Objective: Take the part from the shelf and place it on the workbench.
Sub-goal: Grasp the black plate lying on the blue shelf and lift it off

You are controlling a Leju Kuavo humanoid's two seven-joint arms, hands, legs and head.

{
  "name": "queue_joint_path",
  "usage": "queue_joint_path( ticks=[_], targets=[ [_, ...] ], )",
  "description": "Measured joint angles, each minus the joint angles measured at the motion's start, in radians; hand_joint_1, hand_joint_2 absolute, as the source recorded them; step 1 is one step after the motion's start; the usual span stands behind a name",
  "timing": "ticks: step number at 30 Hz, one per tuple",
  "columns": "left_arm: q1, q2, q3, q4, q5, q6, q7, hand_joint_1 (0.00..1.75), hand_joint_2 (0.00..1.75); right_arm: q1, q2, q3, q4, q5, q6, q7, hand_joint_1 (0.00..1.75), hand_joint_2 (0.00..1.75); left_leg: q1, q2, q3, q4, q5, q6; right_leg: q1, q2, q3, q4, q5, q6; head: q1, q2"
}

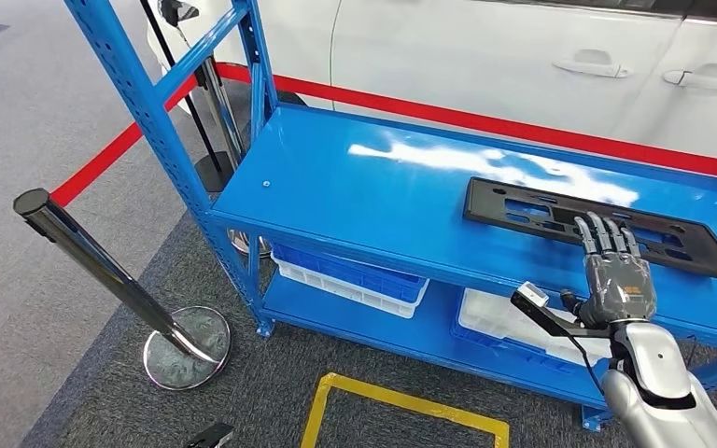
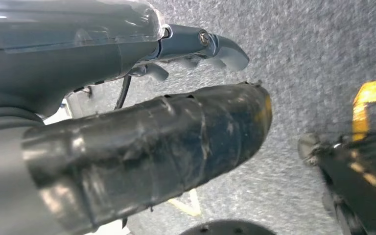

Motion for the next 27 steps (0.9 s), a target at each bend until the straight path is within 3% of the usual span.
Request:
queue_joint_path(
  ticks=[1,2,3,4,6,7,11,13,16,17,18,20,22,25,27],
  targets=[
    [0.001,0.0,0.001,0.0,-0.002,0.0,0.0,0.0,0.0,0.002,0.001,0.0,0.006,0.001,-0.002,0.0,0.0,1.75,0.0,0.0,-0.03,0.042,-0.005,-0.002,0.0,0.0,0.004,0.002,-0.005,-0.001,0.0,0.0],
    [0.002,0.0,0.001,0.0,-0.005,0.0,0.0,0.0,0.0,0.003,0.002,0.0,0.012,0.003,-0.005,0.0,0.0,1.75,0.001,0.0,-0.044,0.049,0.01,-0.002,0.0,0.001,0.008,0.004,-0.01,-0.001,0.0,0.0],
    [0.003,0.0,0.001,0.0,-0.007,0.001,0.0,0.0,0.0,0.003,0.003,-0.001,0.018,0.005,-0.009,0.0,0.0,1.75,0.001,0.0,-0.038,0.018,0.045,-0.002,0.0,0.002,0.013,0.007,-0.016,0.001,0.0,0.0],
    [0.003,0.0,0.001,0.0,-0.009,0.002,0.0,0.0,0.0,0.003,0.004,-0.001,0.023,0.007,-0.014,0.0,0.0,1.75,0.001,0.001,-0.014,-0.049,0.092,-0.001,0.0,0.003,0.02,0.01,-0.024,0.003,0.0,0.0],
    [0.003,0.0,0.001,0.0,-0.01,0.003,0.0,0.0,0.0,0.0,0.006,-0.004,0.033,0.009,-0.022,0.001,0.0,1.75,-0.001,0.001,0.038,-0.168,0.144,0.006,0.002,0.004,0.027,0.017,-0.037,0.012,0.0,0.0],
    [0.001,0.0,0.001,0.0,-0.01,0.003,-0.001,0.0,0.0,-0.001,0.007,-0.005,0.036,0.01,-0.024,0.002,0.0,1.75,-0.002,0.0,0.051,-0.198,0.148,0.01,0.003,0.004,0.027,0.019,-0.041,0.017,0.001,0.0],
    [0.001,0.0,0.001,0.0,-0.011,0.003,-0.002,0.0,0.0,-0.003,0.01,-0.008,0.047,0.012,-0.029,0.002,0.0,1.75,-0.004,-0.002,0.065,-0.215,0.138,0.034,0.002,0.004,0.027,0.022,-0.053,0.037,0.001,0.0],
    [0.001,0.0,0.001,0.0,-0.012,0.003,-0.003,0.0,0.0,-0.007,0.01,-0.01,0.05,0.012,-0.03,0.002,0.0,1.75,0.0,-0.001,0.075,-0.225,0.137,0.045,0.0,0.004,-0.001,0.082,-0.085,0.046,0.003,0.0],
    [0.0,0.0,0.001,0.0,-0.013,0.003,-0.004,0.0,0.0,-0.007,0.011,-0.011,0.059,0.013,-0.03,0.002,0.0,1.75,-0.002,-0.001,0.082,-0.225,0.128,0.055,-0.004,0.003,-0.115,0.274,-0.15,0.055,0.004,0.0],
    [0.0,0.0,0.002,0.0,-0.013,0.003,-0.004,0.0,0.0,-0.005,0.012,-0.011,0.063,0.015,-0.03,0.002,0.0,1.75,-0.002,-0.002,0.086,-0.223,0.124,0.055,-0.004,0.003,-0.142,0.305,-0.144,0.056,0.004,0.0],
    [0.0,0.0,0.002,0.0,-0.014,0.003,-0.004,0.0,0.0,-0.003,0.014,-0.011,0.066,0.017,-0.031,0.001,0.0,1.75,-0.003,-0.003,0.092,-0.222,0.118,0.055,-0.005,0.003,-0.15,0.298,-0.118,0.055,0.004,0.0],
    [0.001,0.0,0.002,0.0,-0.016,0.002,-0.004,0.0,0.0,-0.004,0.016,-0.011,0.071,0.022,-0.031,0.003,0.0,1.75,-0.004,-0.004,0.109,-0.22,0.105,0.053,-0.004,0.003,-0.114,0.182,-0.025,0.047,0.004,0.0],
    [0.0,-0.002,0.002,0.0,-0.019,0.001,-0.004,0.0,0.0,-0.007,0.018,-0.011,0.075,0.029,-0.033,0.005,0.0,1.75,-0.005,-0.005,0.121,-0.223,0.095,0.047,0.003,0.002,-0.064,0.069,0.027,0.033,0.004,0.0],
    [-0.001,-0.004,0.002,0.0,-0.022,0.0,-0.003,0.0,0.0,-0.011,0.023,-0.011,0.083,0.045,-0.038,0.012,0.0,1.75,-0.005,-0.004,0.121,-0.227,0.091,0.032,0.014,0.003,-0.042,0.024,0.017,0.018,0.006,0.0],
    [-0.001,-0.004,0.003,0.0,-0.024,0.0,-0.003,0.0,0.0,-0.012,0.026,-0.011,0.088,0.054,-0.041,0.019,0.0,1.75,-0.005,-0.002,0.12,-0.219,0.081,0.02,0.007,0.005,-0.033,0.011,0.015,0.013,0.006,0.0]
  ],
)
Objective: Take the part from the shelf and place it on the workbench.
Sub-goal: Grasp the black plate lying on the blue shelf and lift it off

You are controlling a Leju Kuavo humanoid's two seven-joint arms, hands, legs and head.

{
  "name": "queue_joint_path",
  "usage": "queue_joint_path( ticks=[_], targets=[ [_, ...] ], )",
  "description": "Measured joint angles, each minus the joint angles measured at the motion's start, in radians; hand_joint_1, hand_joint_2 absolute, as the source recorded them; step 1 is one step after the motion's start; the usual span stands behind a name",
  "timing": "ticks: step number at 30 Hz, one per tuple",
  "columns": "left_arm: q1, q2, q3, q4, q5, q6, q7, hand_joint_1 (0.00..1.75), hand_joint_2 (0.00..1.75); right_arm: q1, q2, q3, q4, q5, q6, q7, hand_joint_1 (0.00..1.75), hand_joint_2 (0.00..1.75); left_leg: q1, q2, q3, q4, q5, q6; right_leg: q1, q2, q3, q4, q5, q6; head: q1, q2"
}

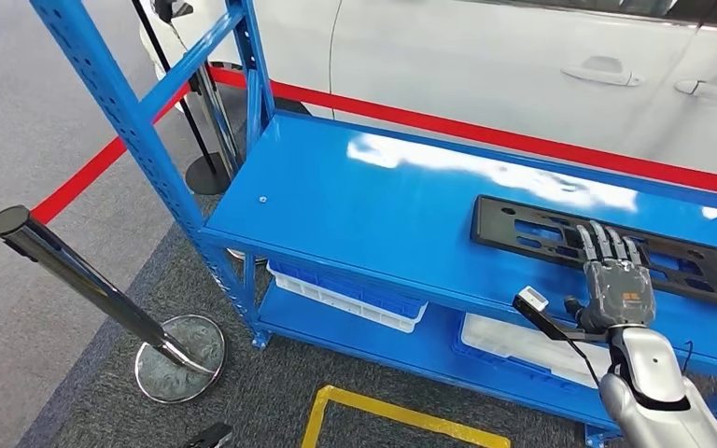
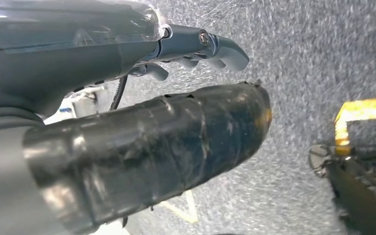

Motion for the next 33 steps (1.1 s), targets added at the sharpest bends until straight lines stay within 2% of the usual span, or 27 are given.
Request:
queue_joint_path(
  ticks=[2,4,5,6,7,8,9,10,11,12,13,14,17,23,27,31,33],
  targets=[
    [-0.001,0.0,0.0,0.0,-0.002,0.0,0.0,0.0,0.0,-0.003,0.007,0.0,0.011,0.006,-0.005,0.004,0.0,1.75,0.001,0.001,-0.036,0.075,-0.035,-0.011,-0.007,-0.001,0.014,-0.011,-0.002,-0.007,-0.002,0.0],
    [-0.001,0.0,0.0,0.0,-0.004,0.0,0.0,0.0,0.0,-0.006,0.015,0.0,0.028,0.007,-0.008,0.006,0.0,1.75,0.003,0.002,-0.109,0.204,-0.08,-0.017,-0.006,-0.002,0.023,-0.011,-0.009,-0.013,-0.003,0.0],
    [-0.001,0.001,0.0,0.0,-0.004,0.0,0.0,0.0,0.0,-0.005,0.019,0.0,0.039,0.006,-0.008,0.006,0.0,1.75,0.004,0.002,-0.142,0.252,-0.086,-0.018,-0.005,-0.002,0.028,-0.011,-0.014,-0.014,-0.003,0.0],
    [0.0,0.001,0.0,0.0,-0.005,0.0,0.0,0.0,0.0,-0.004,0.023,0.0,0.047,0.006,-0.008,0.006,0.0,1.75,0.005,0.002,-0.162,0.269,-0.075,-0.019,-0.005,-0.003,0.034,-0.009,-0.02,-0.014,-0.003,0.0],
    [0.001,0.001,0.001,0.0,-0.005,0.0,0.0,0.0,0.0,-0.003,0.026,0.0,0.055,0.005,-0.009,0.006,0.0,1.75,0.006,0.002,-0.164,0.252,-0.044,-0.018,-0.005,-0.002,0.041,-0.007,-0.026,-0.013,-0.003,0.0],
    [0.001,0.001,0.001,0.0,-0.005,0.0,0.0,0.0,0.0,-0.004,0.029,0.0,0.063,0.004,-0.01,0.006,0.0,1.75,0.006,0.002,-0.146,0.194,0.003,-0.017,-0.006,-0.002,0.049,-0.005,-0.034,-0.011,-0.003,0.0],
    [0.002,0.001,0.001,0.0,-0.006,0.0,0.0,0.0,0.0,-0.005,0.031,0.0,0.072,0.004,-0.011,0.006,0.31,1.75,0.006,0.003,-0.12,0.129,0.04,-0.015,-0.006,-0.002,0.055,-0.002,-0.042,-0.007,-0.003,0.0],
    [0.001,0.001,0.002,0.0,-0.006,0.0,-0.001,0.0,0.0,-0.008,0.034,0.0,0.084,0.004,-0.012,0.006,0.7,1.75,0.006,0.002,-0.096,0.069,0.065,-0.012,-0.004,-0.001,0.059,0.003,-0.049,-0.002,-0.003,0.0],
    [0.0,0.001,0.002,0.0,-0.006,0.0,-0.001,0.0,0.0,-0.01,0.036,0.0,0.096,0.004,-0.013,0.006,1.1,1.75,0.005,0.002,-0.08,0.03,0.076,-0.008,-0.003,0.0,0.06,0.006,-0.054,0.003,-0.002,0.0],
    [-0.001,0.001,0.003,0.0,-0.006,0.0,-0.001,0.0,0.0,-0.012,0.038,0.0,0.106,0.004,-0.012,0.006,1.5,1.75,0.003,0.001,-0.074,0.017,0.072,-0.004,-0.001,0.0,0.059,0.007,-0.057,0.008,-0.002,0.0],
    [-0.001,0.001,0.004,0.0,-0.006,0.0,-0.002,0.0,0.0,-0.013,0.039,0.0,0.115,0.004,-0.013,0.005,1.59,1.75,0.002,0.0,-0.073,0.011,0.071,0.0,0.0,0.001,0.058,0.008,-0.059,0.011,-0.002,0.0],
    [-0.001,0.0,0.004,0.0,-0.006,0.0,-0.002,0.0,0.0,-0.014,0.04,0.0,0.123,0.004,-0.013,0.004,1.6,1.75,0.002,0.0,-0.072,0.011,0.072,0.002,0.0,0.0,0.059,0.006,-0.058,0.009,-0.001,0.0],
    [0.0,-0.001,0.006,0.0,-0.006,0.0,-0.003,0.0,0.0,-0.016,0.043,-0.001,0.15,0.001,-0.017,0.0,1.63,1.75,0.002,-0.002,-0.07,0.006,0.073,0.003,0.0,0.0,0.063,0.001,-0.057,-0.004,-0.001,0.0],
    [-0.001,-0.001,0.017,0.0,-0.005,0.0,-0.005,0.0,0.0,-0.02,0.05,-0.011,0.189,-0.003,-0.04,-0.014,1.48,1.75,-0.001,-0.004,-0.069,0.006,0.067,0.011,-0.001,-0.001,0.069,-0.008,-0.058,-0.005,-0.001,0.0],
    [-0.001,-0.001,0.024,0.0,-0.007,-0.002,-0.009,0.0,1.75,-0.02,0.054,-0.018,0.198,-0.002,-0.053,-0.019,1.47,1.75,-0.003,-0.003,-0.067,0.006,0.066,0.014,-0.002,-0.002,0.07,-0.01,-0.058,-0.003,-0.001,0.0],
    [0.0,-0.001,0.028,0.0,-0.01,-0.015,-0.035,0.0,1.75,-0.011,0.054,-0.025,0.199,-0.003,-0.062,-0.028,1.48,1.75,-0.003,-0.003,-0.066,0.007,0.066,0.015,-0.002,-0.003,0.07,-0.01,-0.058,0.01,-0.001,0.0],
    [0.0,-0.001,0.031,0.0,-0.009,-0.018,-0.043,0.0,1.75,-0.005,0.054,-0.03,0.198,-0.005,-0.064,-0.033,1.48,1.75,-0.003,-0.003,-0.066,0.007,0.066,0.015,-0.002,-0.003,0.071,-0.01,-0.058,0.013,-0.001,0.0]
  ],
)
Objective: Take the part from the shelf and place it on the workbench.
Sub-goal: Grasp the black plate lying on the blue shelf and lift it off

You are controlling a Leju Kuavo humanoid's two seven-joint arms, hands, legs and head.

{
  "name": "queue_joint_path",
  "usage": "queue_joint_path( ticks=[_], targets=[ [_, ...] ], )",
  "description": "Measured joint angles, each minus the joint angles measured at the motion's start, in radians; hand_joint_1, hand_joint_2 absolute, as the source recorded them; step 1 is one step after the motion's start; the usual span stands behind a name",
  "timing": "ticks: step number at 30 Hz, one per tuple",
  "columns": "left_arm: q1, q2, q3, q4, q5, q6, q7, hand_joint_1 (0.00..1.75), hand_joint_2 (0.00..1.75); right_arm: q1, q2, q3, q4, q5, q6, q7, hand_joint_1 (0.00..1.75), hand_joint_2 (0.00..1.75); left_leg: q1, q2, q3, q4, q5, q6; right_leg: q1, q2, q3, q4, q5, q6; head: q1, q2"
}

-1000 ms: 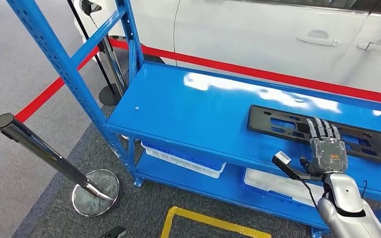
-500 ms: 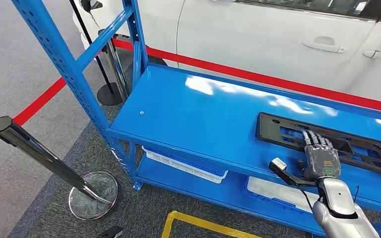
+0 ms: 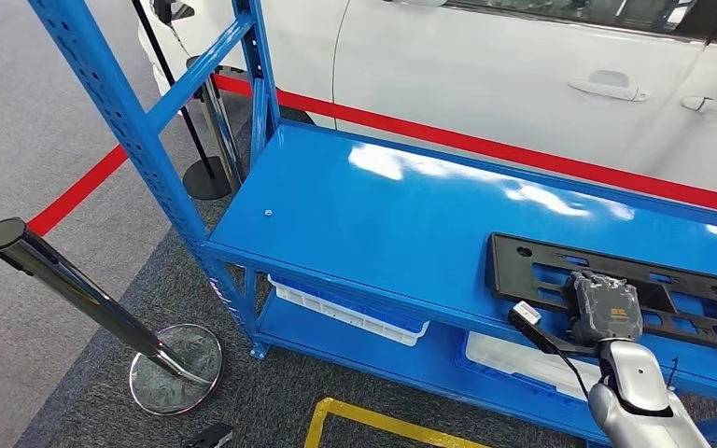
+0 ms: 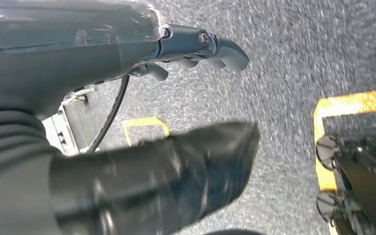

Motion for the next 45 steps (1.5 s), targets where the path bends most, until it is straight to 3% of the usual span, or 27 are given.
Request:
queue_joint_path(
  ticks=[8,12,17,20,24,28,30,32,33,34,35,37,39,43,44,45],
  targets=[
    [0.0,0.0,0.012,0.0,0.002,-0.005,-0.008,0.0,1.75,0.009,-0.001,-0.014,-0.004,-0.001,-0.001,-0.005,1.74,1.75,0.003,0.0,0.004,0.0,0.0,0.0,0.002,0.0,0.002,0.002,-0.002,0.003,0.0,0.0],
    [0.001,0.0,0.023,0.0,0.012,-0.004,-0.019,0.0,1.75,0.028,-0.004,-0.026,-0.018,-0.006,-0.008,-0.017,1.75,1.75,0.004,0.0,0.004,0.0,0.0,-0.001,0.003,0.0,0.002,0.003,-0.003,0.003,0.0,0.0],
    [0.002,-0.001,0.044,0.0,0.02,0.006,-0.011,0.0,1.75,0.085,-0.017,-0.054,-0.082,-0.04,-0.071,-0.094,1.75,1.75,0.004,0.0,0.004,0.0,-0.001,-0.001,0.004,0.0,0.003,0.003,-0.003,0.003,0.0,0.0],
    [0.003,-0.001,0.049,0.0,0.008,0.008,0.02,0.0,1.75,0.125,-0.018,-0.078,-0.159,-0.063,-0.108,-0.128,1.75,1.75,0.004,0.001,0.003,0.0,-0.001,-0.001,0.004,0.001,0.002,0.003,-0.003,0.003,0.0,0.0],
    [0.003,-0.001,0.058,0.0,-0.001,0.016,0.069,0.0,1.75,0.17,-0.035,-0.101,-0.3,-0.149,-0.068,-0.186,1.75,1.75,0.003,0.002,0.003,0.0,-0.002,-0.001,0.003,0.001,0.002,0.002,-0.003,0.003,0.0,0.0],
    [0.007,-0.001,0.076,0.0,0.0,0.044,0.128,0.0,1.75,0.228,-0.06,-0.137,-0.547,-0.306,0.013,-0.239,1.75,1.75,0.004,0.003,0.01,-0.013,0.005,0.015,-0.001,0.003,0.006,-0.002,-0.006,0.019,0.0,0.0],
    [0.006,-0.003,0.085,0.0,0.0,0.051,0.134,0.0,1.75,0.257,-0.075,-0.16,-0.668,-0.372,0.046,-0.263,1.75,1.75,0.011,0.007,0.017,-0.03,0.016,0.022,-0.001,0.003,-0.015,0.056,-0.053,0.023,0.001,0.0],
    [0.006,-0.003,0.092,0.0,-0.004,0.053,0.133,0.0,1.75,0.288,-0.088,-0.18,-0.767,-0.406,0.058,-0.287,1.75,1.75,0.011,0.008,0.016,-0.032,0.019,0.025,-0.007,0.003,-0.07,0.186,-0.127,0.028,0.001,0.0],
    [0.007,-0.004,0.095,0.0,-0.006,0.053,0.132,0.0,1.75,0.303,-0.093,-0.188,-0.808,-0.414,0.059,-0.296,1.75,1.75,0.011,0.008,0.015,-0.031,0.019,0.025,-0.011,0.003,-0.097,0.247,-0.149,0.032,0.001,0.0],
    [0.007,-0.004,0.097,0.0,-0.008,0.053,0.132,0.0,1.75,0.316,-0.098,-0.195,-0.845,-0.419,0.06,-0.303,1.75,1.75,0.012,0.008,0.013,-0.029,0.019,0.024,-0.015,0.002,-0.111,0.28,-0.153,0.036,0.0,0.0],
    [0.007,-0.004,0.098,0.0,-0.008,0.053,0.131,0.0,1.75,0.328,-0.101,-0.201,-0.875,-0.422,0.06,-0.308,1.75,1.75,0.015,0.008,0.011,-0.025,0.019,0.022,-0.021,0.002,-0.106,0.273,-0.135,0.04,0.0,0.0],
    [0.007,-0.005,0.1,0.0,-0.01,0.051,0.128,0.0,1.75,0.346,-0.108,-0.211,-0.929,-0.429,0.06,-0.324,1.75,1.75,0.02,0.007,0.002,-0.012,0.017,0.011,-0.034,-0.001,-0.047,0.155,-0.069,0.052,0.001,0.0],
    [0.007,-0.004,0.101,0.0,-0.011,0.05,0.125,0.0,1.75,0.365,-0.114,-0.217,-0.982,-0.439,0.059,-0.349,1.75,1.75,0.023,0.004,-0.008,0.002,0.016,-0.008,-0.035,0.004,0.002,0.054,-0.026,0.052,0.0,0.0],
    [0.009,-0.006,0.108,0.0,-0.014,0.053,0.124,0.0,1.75,0.406,-0.119,-0.217,-1.091,-0.451,0.053,-0.383,1.75,1.75,0.022,-0.001,-0.023,0.009,0.027,-0.042,-0.029,0.009,-0.011,0.039,-0.014,0.017,-0.005,0.0],
    [0.01,-0.007,0.11,0.0,-0.014,0.055,0.124,0.0,1.75,0.415,-0.119,-0.217,-1.117,-0.448,0.048,-0.392,1.75,1.75,0.024,0.001,-0.03,0.021,0.011,-0.046,-0.029,0.007,-0.018,0.039,-0.007,0.006,-0.007,0.0],
    [0.01,-0.007,0.111,0.0,-0.015,0.058,0.124,0.0,1.75,0.424,-0.119,-0.217,-1.144,-0.444,0.043,-0.4,1.75,1.75,0.025,0.003,-0.043,0.054,-0.023,-0.049,-0.029,0.005,-0.026,0.037,0.001,-0.005,-0.008,0.0]
  ],
)
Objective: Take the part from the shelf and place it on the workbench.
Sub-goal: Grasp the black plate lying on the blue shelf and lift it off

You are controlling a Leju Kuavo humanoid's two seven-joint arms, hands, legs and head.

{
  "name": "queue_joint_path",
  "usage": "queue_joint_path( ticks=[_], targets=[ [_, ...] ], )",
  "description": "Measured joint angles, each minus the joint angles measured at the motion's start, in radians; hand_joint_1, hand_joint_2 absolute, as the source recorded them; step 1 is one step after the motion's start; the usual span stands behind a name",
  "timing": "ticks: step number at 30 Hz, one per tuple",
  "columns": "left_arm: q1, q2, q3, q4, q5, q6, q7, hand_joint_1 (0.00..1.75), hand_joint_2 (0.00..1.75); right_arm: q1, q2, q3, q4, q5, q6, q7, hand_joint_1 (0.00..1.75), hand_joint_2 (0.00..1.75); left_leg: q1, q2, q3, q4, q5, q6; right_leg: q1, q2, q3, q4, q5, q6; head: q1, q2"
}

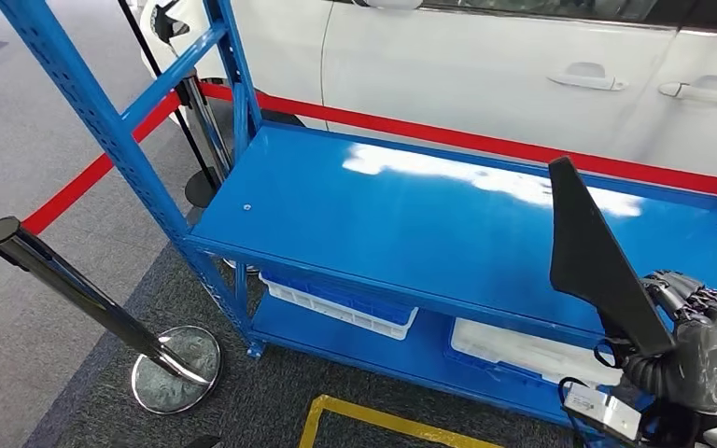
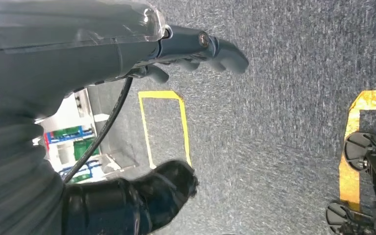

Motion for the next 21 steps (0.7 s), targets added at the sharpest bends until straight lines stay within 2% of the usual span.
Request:
queue_joint_path(
  ticks=[2,3,4,5,6,7,9,10,11,13,14,15,16,18,19,20,21],
  targets=[
    [-0.001,-0.001,0.004,0.0,0.0,0.005,0.001,0.0,1.75,0.019,0.0,0.004,-0.059,0.01,-0.009,-0.013,1.75,1.75,0.0,0.004,-0.037,0.119,-0.097,-0.002,0.006,-0.004,-0.019,0.0,0.014,-0.014,-0.002,0.0],
    [-0.001,-0.001,0.006,0.0,0.0,0.007,0.001,0.0,1.75,0.028,0.0,0.007,-0.084,0.012,-0.01,-0.016,1.75,1.75,-0.001,0.004,-0.053,0.184,-0.134,-0.003,0.011,-0.005,-0.029,0.001,0.022,-0.018,-0.003,0.0],
    [-0.001,-0.001,0.008,0.0,0.0,0.008,0.001,0.0,1.75,0.035,0.0,0.012,-0.105,0.012,-0.01,-0.018,1.75,1.75,-0.003,0.004,-0.057,0.228,-0.151,-0.001,0.015,-0.006,-0.04,0.002,0.029,-0.02,-0.003,0.0],
    [-0.001,-0.001,0.01,0.0,0.0,0.009,0.001,0.0,1.75,0.04,0.0,0.016,-0.123,0.011,-0.01,-0.019,1.75,1.75,-0.005,0.004,-0.045,0.239,-0.147,0.003,0.021,-0.006,-0.05,0.003,0.037,-0.022,-0.003,0.0],
    [-0.001,-0.002,0.011,0.0,0.0,0.009,0.001,0.0,1.75,0.045,0.0,0.019,-0.138,0.01,-0.009,-0.019,1.75,1.75,-0.008,0.004,-0.013,0.212,-0.127,0.01,0.026,-0.006,-0.06,0.004,0.044,-0.023,-0.003,0.0],
    [-0.002,-0.002,0.011,0.0,0.0,0.009,0.001,0.0,1.75,0.048,0.0,0.021,-0.15,0.008,-0.009,-0.019,1.75,1.75,-0.013,0.003,0.034,0.154,-0.103,0.021,0.03,-0.006,-0.069,0.005,0.051,-0.024,-0.003,0.0],
    [-0.004,0.0,0.012,-0.001,0.0,0.011,0.001,0.0,1.75,0.051,-0.001,0.024,-0.171,0.003,-0.01,-0.021,1.75,1.75,-0.024,0.004,0.135,0.01,-0.085,0.042,0.035,-0.006,-0.08,0.005,0.064,-0.021,-0.003,0.0],
    [-0.005,0.0,0.013,-0.001,0.0,0.012,0.001,0.0,1.75,0.052,-0.001,0.025,-0.179,-0.004,-0.01,-0.025,1.75,1.75,-0.029,0.004,0.165,-0.038,-0.085,0.048,0.035,-0.006,-0.081,0.004,0.071,-0.017,-0.002,0.0],
    [-0.006,0.0,0.014,-0.001,-0.001,0.012,0.001,0.0,1.75,0.054,-0.001,0.027,-0.188,-0.017,-0.009,-0.033,1.75,1.75,-0.033,0.004,0.178,-0.065,-0.087,0.05,0.034,-0.007,-0.082,0.002,0.079,-0.011,-0.003,0.0],
    [-0.006,-0.002,0.018,-0.001,-0.003,0.013,0.0,0.0,1.75,0.059,-0.002,0.033,-0.209,-0.064,0.0,-0.06,1.75,1.75,-0.033,0.006,0.174,-0.081,-0.069,0.052,0.03,-0.008,-0.083,-0.002,0.091,0.001,-0.005,0.0],
    [-0.005,-0.003,0.022,-0.001,-0.006,0.013,0.0,0.0,1.75,0.062,-0.002,0.038,-0.224,-0.098,0.012,-0.079,1.75,1.75,-0.031,0.009,0.171,-0.09,-0.056,0.056,0.03,-0.008,-0.088,0.003,0.082,0.006,-0.006,0.0],
    [-0.005,-0.004,0.025,-0.001,-0.008,0.013,0.0,0.0,1.75,0.065,-0.003,0.043,-0.24,-0.134,0.027,-0.098,1.75,1.75,-0.028,0.013,0.165,-0.098,-0.042,0.061,0.029,-0.007,-0.098,0.024,0.055,0.011,-0.005,0.0],
    [-0.005,-0.005,0.028,-0.001,-0.011,0.013,0.0,0.0,1.75,0.066,-0.004,0.051,-0.259,-0.172,0.047,-0.116,1.75,1.75,-0.025,0.016,0.156,-0.103,-0.028,0.066,0.028,-0.007,-0.112,0.065,0.012,0.015,-0.003,0.0],
    [-0.005,-0.007,0.032,-0.001,-0.014,0.013,0.001,0.0,1.75,0.068,-0.004,0.068,-0.292,-0.218,0.078,-0.136,1.75,1.75,-0.026,0.019,0.129,-0.1,-0.009,0.07,0.023,-0.006,-0.142,0.179,-0.08,0.023,-0.001,0.0],
    [-0.005,-0.007,0.033,-0.001,-0.014,0.013,0.001,0.0,1.75,0.069,-0.004,0.076,-0.306,-0.226,0.089,-0.14,1.75,1.75,-0.026,0.019,0.115,-0.095,-0.001,0.069,0.02,-0.006,-0.148,0.229,-0.104,0.027,-0.001,0.0],
    [-0.005,-0.008,0.035,-0.001,-0.015,0.013,0.001,0.0,1.75,0.07,-0.003,0.082,-0.317,-0.225,0.096,-0.141,1.75,1.75,-0.025,0.019,0.099,-0.089,0.006,0.067,0.016,-0.007,-0.141,0.252,-0.104,0.03,-0.001,0.0],
    [-0.005,-0.008,0.036,-0.001,-0.015,0.013,0.001,0.0,1.75,0.071,-0.003,0.087,-0.325,-0.221,0.1,-0.14,1.75,1.75,-0.024,0.02,0.082,-0.081,0.013,0.064,0.013,-0.007,-0.117,0.244,-0.087,0.033,-0.001,0.0]
  ],
)
